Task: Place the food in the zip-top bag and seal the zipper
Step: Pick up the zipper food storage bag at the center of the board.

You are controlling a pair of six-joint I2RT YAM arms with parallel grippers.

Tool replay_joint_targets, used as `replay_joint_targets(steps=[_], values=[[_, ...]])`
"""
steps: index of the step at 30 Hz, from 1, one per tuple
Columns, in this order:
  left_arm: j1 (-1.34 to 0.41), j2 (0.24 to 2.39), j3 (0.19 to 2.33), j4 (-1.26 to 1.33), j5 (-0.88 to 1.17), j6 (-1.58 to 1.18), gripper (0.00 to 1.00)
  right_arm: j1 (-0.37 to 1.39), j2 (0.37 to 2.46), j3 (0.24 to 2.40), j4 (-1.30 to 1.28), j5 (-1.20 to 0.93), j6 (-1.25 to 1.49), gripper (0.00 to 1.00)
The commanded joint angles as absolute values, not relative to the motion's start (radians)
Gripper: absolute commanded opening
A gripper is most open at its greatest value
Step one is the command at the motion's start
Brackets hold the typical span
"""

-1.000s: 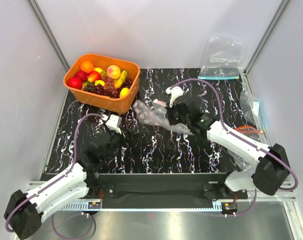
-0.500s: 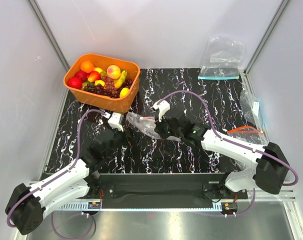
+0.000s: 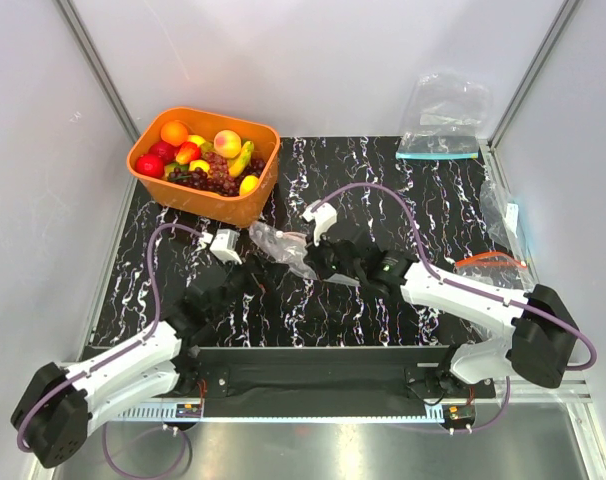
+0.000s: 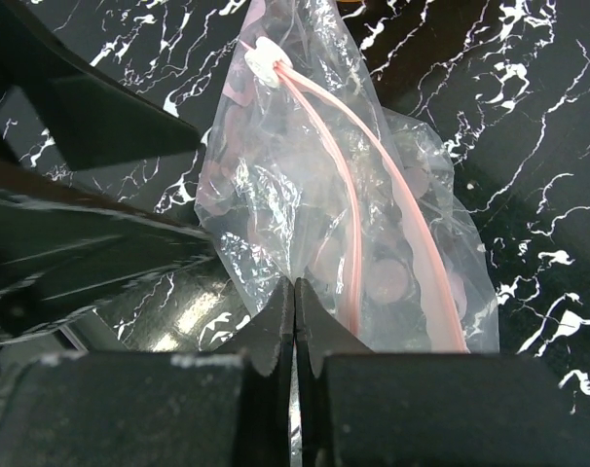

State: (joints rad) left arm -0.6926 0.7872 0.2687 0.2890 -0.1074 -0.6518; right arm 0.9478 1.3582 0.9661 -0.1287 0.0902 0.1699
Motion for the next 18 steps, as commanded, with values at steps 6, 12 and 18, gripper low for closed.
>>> replay_joint_targets(steps=[6,12,18], values=[[-0.695,0.925,0.281,0.511,-0.117,-0.833,0.99,0.989,1.336,0.942,-0.049,0.127,0.176,0.01],[-0.695,1.018,0.322,0.603,-0.046,-0.827,0.56,1.005,1.33,0.92,-0.044,0.126,0.178,0.02],[-0.695,1.055,0.359,0.592,-0.015,-0.772,0.0,1.005,1.298,0.92,-0.078,0.112,0.175,0.23]])
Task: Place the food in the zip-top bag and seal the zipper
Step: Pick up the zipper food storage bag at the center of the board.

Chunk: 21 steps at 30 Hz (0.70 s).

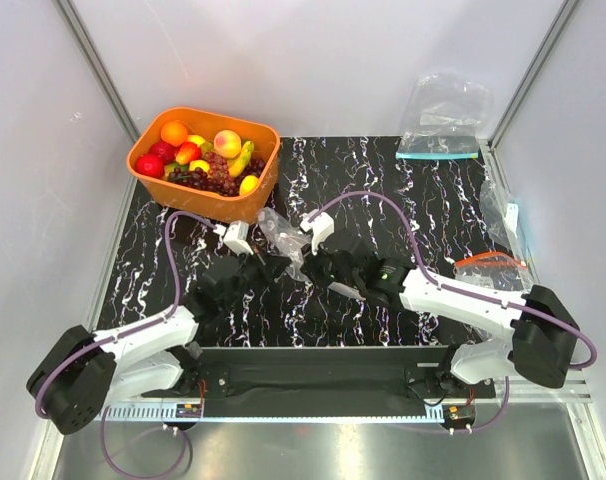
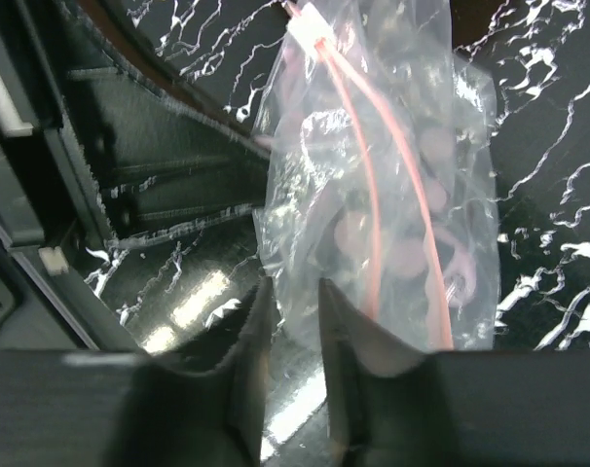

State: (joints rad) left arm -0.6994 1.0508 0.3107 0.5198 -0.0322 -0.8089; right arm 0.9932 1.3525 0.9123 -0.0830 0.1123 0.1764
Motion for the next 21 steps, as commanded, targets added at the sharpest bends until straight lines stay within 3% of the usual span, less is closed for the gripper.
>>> replay_joint_targets(steps=[1,7,16,21], values=[[-0.695,1.054,0.357,0.588,-0.017,-0.766,0.0,1.005,1.286,0.933,-0.112,0.101,0.167,0.35],[-0.693,0.999,0.305,0.571,-0.021,-0.696,0.0,1.005,1.223,1.006,-0.273,0.159,0.172,0.54],[-0.695,0.962,0.222,0.609,-0.005,-0.686,0.0,0.997,1.163,1.015,-0.383,0.23,0.166,0.61],[-0.693,0.928,0.219,0.592,-0.005,-0.68,0.0,0.945,1.187,1.011,-0.414,0.105,0.161,0.56]])
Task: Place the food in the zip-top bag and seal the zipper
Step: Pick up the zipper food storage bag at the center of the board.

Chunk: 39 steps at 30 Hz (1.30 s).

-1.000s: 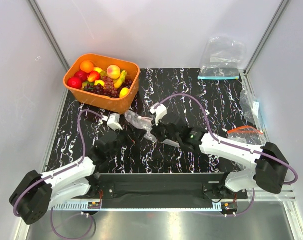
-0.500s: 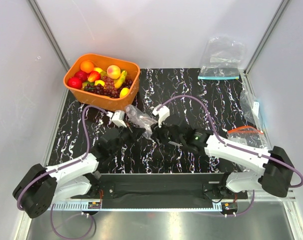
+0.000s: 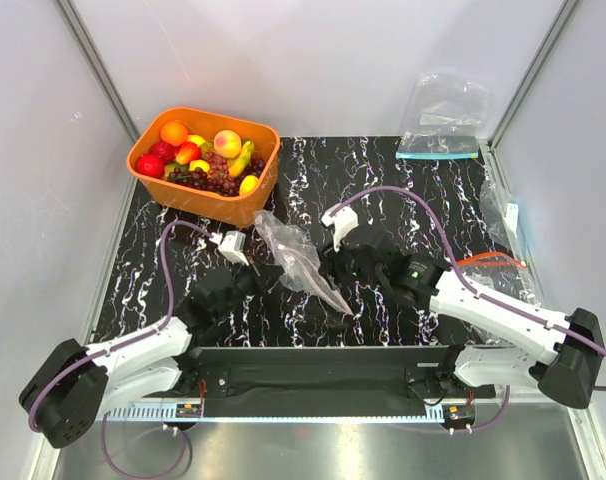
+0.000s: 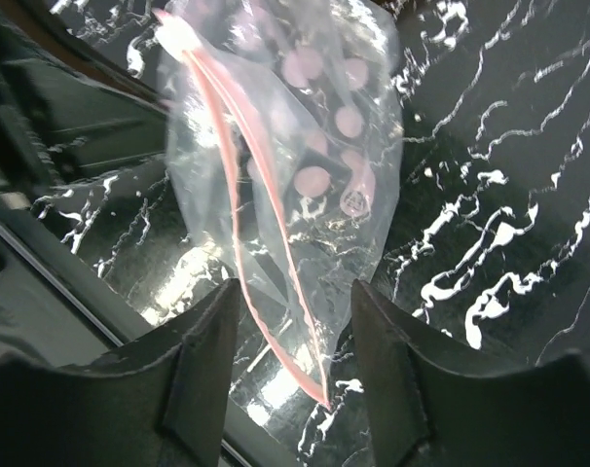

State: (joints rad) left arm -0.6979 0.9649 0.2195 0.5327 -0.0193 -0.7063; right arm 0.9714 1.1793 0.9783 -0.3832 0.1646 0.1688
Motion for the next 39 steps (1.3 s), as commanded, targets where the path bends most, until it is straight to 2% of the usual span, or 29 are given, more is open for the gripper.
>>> replay_joint_targets(steps=[1,13,20,33,39], values=[[-0.695,0.924,0.221,0.58,-0.005,-0.678,0.0,0.936,1.206,1.008,-0.413,0.088,0.163,0.55],[-0.693,0.835,0.225,0.483,-0.031,-0.647,0.0,0.934,1.328,0.965,-0.319,0.067,0.15,0.44],[-0.695,0.802,0.23,0.443,-0.048,-0.63,0.0,0.934,1.333,0.959,-0.291,0.123,0.146,0.44],[-0.695,0.824,0.224,0.449,-0.028,-0.637,0.0,0.901,1.209,0.963,-0.334,0.12,0.144,0.46],[-0.695,0.813,0.225,0.442,-0.026,-0.632,0.0,0.861,1.249,0.957,-0.327,0.071,0.141,0.44]])
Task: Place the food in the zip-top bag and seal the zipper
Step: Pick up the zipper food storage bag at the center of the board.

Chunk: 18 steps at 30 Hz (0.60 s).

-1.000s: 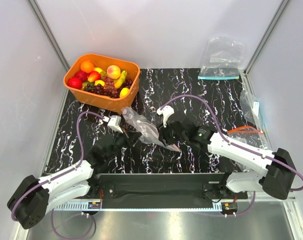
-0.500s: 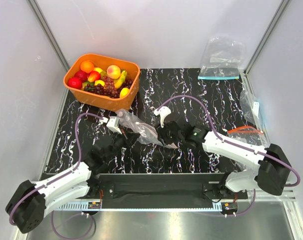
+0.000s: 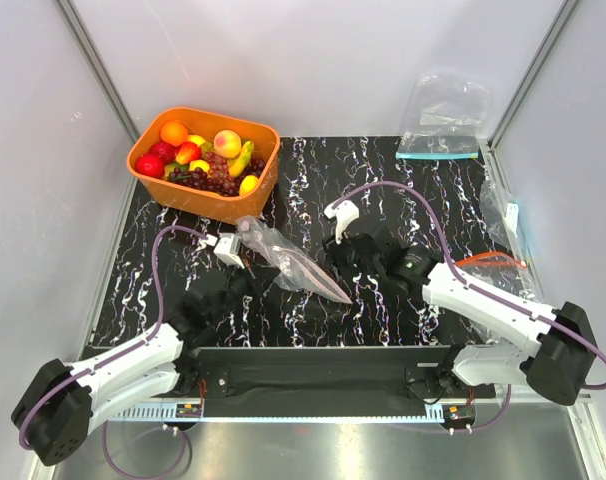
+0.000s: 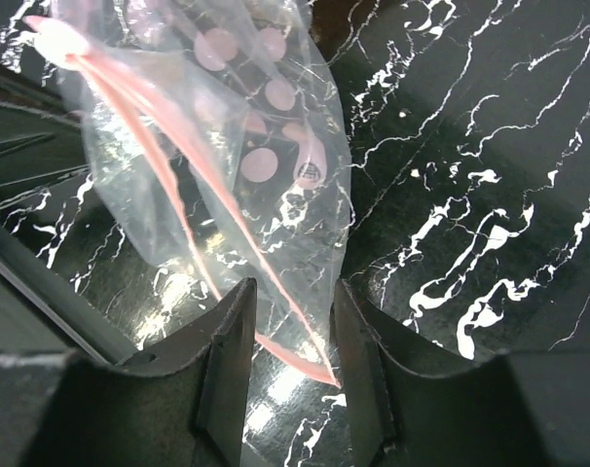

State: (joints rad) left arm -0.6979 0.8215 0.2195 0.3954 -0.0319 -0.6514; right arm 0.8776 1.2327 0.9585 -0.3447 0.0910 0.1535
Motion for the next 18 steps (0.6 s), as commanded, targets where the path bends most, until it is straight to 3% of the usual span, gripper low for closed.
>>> replay_joint_targets(steps=[1,14,18], values=[[-0.695,0.807,0.227,0.439,-0.026,-0.629,0.0,0.861,1.255,0.956,-0.319,0.063,0.141,0.45],[-0.695,0.779,0.213,0.433,-0.038,-0.629,0.0,0.861,1.359,0.939,-0.244,-0.078,0.138,0.43],[-0.693,0.779,0.215,0.433,-0.035,-0.629,0.0,0.861,1.387,0.928,-0.233,-0.063,0.138,0.39]])
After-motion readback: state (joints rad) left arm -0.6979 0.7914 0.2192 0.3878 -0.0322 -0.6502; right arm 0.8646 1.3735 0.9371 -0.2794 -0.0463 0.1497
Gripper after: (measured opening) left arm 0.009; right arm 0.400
